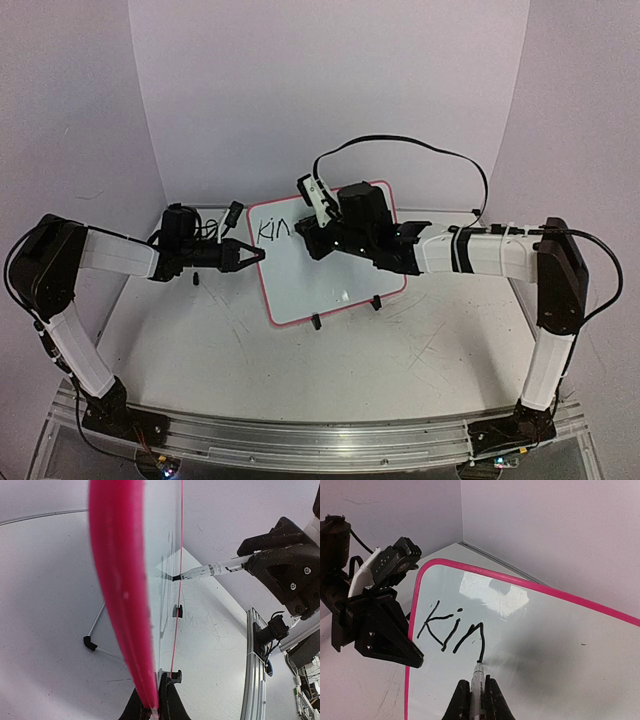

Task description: Write a sentence on the whiteboard

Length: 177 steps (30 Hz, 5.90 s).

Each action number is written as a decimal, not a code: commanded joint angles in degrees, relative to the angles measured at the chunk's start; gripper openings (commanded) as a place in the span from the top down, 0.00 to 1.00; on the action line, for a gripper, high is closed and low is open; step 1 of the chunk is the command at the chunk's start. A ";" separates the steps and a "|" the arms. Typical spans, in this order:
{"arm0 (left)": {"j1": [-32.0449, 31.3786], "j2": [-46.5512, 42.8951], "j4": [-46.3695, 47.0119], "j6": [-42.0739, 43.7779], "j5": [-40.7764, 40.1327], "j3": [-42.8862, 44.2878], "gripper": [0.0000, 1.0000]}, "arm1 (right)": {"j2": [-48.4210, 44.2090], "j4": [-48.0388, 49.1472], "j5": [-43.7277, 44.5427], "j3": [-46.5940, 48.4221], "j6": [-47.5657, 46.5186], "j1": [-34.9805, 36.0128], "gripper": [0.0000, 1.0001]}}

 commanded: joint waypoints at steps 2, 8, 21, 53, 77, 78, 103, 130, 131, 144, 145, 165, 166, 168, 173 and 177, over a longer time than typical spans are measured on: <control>0.02 0.88 -2.20 6.03 -9.42 1.38 1.00 | -3.44 0.16 0.86 2.16 -0.35 0.08 1.00; -0.01 0.87 -2.28 5.96 -9.25 1.36 1.00 | -4.71 0.53 0.52 1.71 0.64 -1.65 1.00; 0.03 0.34 -2.37 6.02 -9.40 1.25 1.00 | -2.25 0.53 2.76 2.99 -1.42 -2.33 1.00; 0.02 0.37 -2.49 6.20 -9.47 1.10 1.00 | 1.44 -0.06 -1.70 5.00 0.19 -1.50 1.00; 0.01 0.12 -2.81 6.29 -9.58 1.25 1.00 | -2.30 -0.87 3.23 -0.74 2.24 -1.07 1.00; 0.02 0.15 -2.81 6.29 -9.58 1.25 1.00 | -2.24 -0.87 3.74 -0.49 2.05 -1.14 1.00; 0.01 0.31 -2.97 6.38 -9.23 1.51 1.00 | 1.95 -0.32 5.62 8.02 -1.38 -3.16 1.00; 0.02 0.35 -3.16 6.46 -9.47 1.61 1.00 | -2.88 -0.87 3.08 -1.90 4.42 -1.83 1.00; 0.01 0.36 -3.16 6.47 -9.49 1.60 1.00 | -3.24 -0.87 3.20 -2.40 4.49 -1.85 1.00; 0.03 0.38 -3.25 6.99 -9.76 1.43 1.00 | -8.62 3.53 -2.24 -2.89 1.06 -2.04 1.00; 0.02 0.25 -3.28 7.00 -9.75 1.42 1.00 | -8.30 3.60 -2.52 -2.79 -0.11 -2.20 1.00; -0.06 -1.95 -8.44 9.09 -15.75 2.90 1.00 | -10.78 4.23 -0.17 -6.18 -6.99 -2.51 1.00; -0.06 -1.74 -8.51 8.98 -15.56 3.20 1.00 | -10.59 4.18 0.02 -6.09 -6.97 -2.57 1.00; -0.06 -1.27 -8.67 8.84 -15.06 3.68 1.00 | -10.18 4.09 -0.07 -5.54 -6.70 -2.74 1.00; -0.01 -1.23 -9.27 9.10 -15.24 4.45 1.00 | -8.99 3.37 0.07 -3.69 -6.61 -3.01 1.00; 0.03 -1.07 -9.71 8.79 -15.44 4.86 1.00 | -8.30 2.93 0.08 -2.53 -5.91 -4.12 1.00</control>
